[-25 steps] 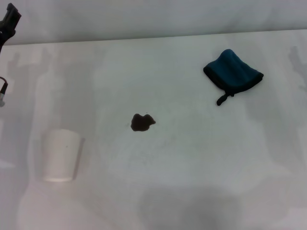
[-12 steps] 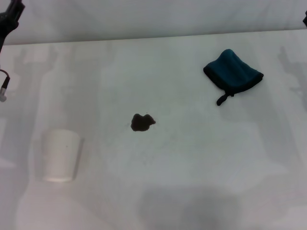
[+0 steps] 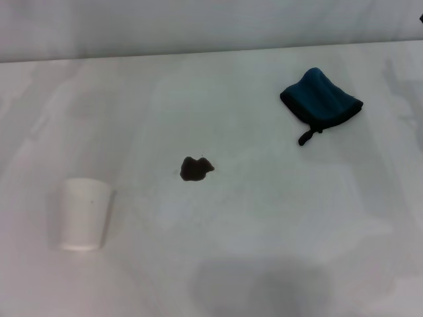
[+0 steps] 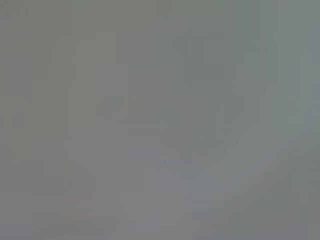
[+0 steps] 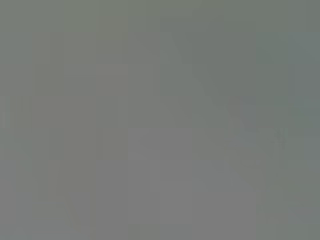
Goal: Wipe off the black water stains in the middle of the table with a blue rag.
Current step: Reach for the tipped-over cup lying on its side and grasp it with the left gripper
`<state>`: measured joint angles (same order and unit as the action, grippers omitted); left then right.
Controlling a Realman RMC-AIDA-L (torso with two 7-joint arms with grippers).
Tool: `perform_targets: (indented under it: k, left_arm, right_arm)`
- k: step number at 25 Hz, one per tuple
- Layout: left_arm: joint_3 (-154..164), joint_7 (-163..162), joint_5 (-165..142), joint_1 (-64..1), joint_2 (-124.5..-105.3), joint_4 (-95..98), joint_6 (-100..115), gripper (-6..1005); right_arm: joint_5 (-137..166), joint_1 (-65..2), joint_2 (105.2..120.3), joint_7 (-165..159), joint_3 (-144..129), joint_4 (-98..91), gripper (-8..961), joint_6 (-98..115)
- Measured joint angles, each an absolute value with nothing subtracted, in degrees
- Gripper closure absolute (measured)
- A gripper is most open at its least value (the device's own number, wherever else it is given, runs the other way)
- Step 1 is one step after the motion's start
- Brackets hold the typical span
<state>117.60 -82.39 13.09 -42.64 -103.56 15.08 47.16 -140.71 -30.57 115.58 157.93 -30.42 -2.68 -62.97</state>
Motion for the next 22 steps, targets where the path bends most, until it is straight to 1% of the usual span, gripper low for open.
perform_targets:
  k: [3, 5, 6, 11, 16, 19, 22]
  left_arm:
    - [117.3, -97.1, 1.3, -43.3, -99.88, 14.2, 51.8, 127]
    - [117.4, -104.6, -4.2, -43.4, -98.36, 13.2, 57.6, 127]
    - [117.5, -107.6, -5.5, -43.4, -97.96, 12.5, 60.5, 127]
    - [117.9, -122.5, -7.6, -40.9, -97.36, 7.6, 73.6, 132]
    - [127.0, -131.3, -8.8, -39.7, -96.66, 3.9, 81.8, 137]
    - [130.8, -133.6, -8.8, -40.5, -96.56, 2.0, 85.1, 138]
    - [137.0, -136.7, -8.4, -44.4, -96.44, -4.2, 90.1, 138]
  right_arm:
    - [-140.7, -30.7, 115.63, 157.9, -31.0, -3.7, 83, -63.1]
    - [-140.7, -30.7, 115.54, 157.9, -31.2, -3.9, 83, -63.0]
    - [-140.7, -30.6, 115.47, 157.9, -31.2, -4.2, 83, -63.0]
    - [-140.7, -29.6, 115.41, 157.8, -31.2, -5.6, 83, -63.1]
    - [-140.7, -29.3, 114.85, 157.8, -31.2, -5.5, 82, -63.1]
    - [-140.7, -29.6, 114.81, 157.8, -31.2, -5.9, 83, -62.9]
    - [-140.7, -29.8, 114.74, 157.8, -31.2, -5.9, 83, -62.7]
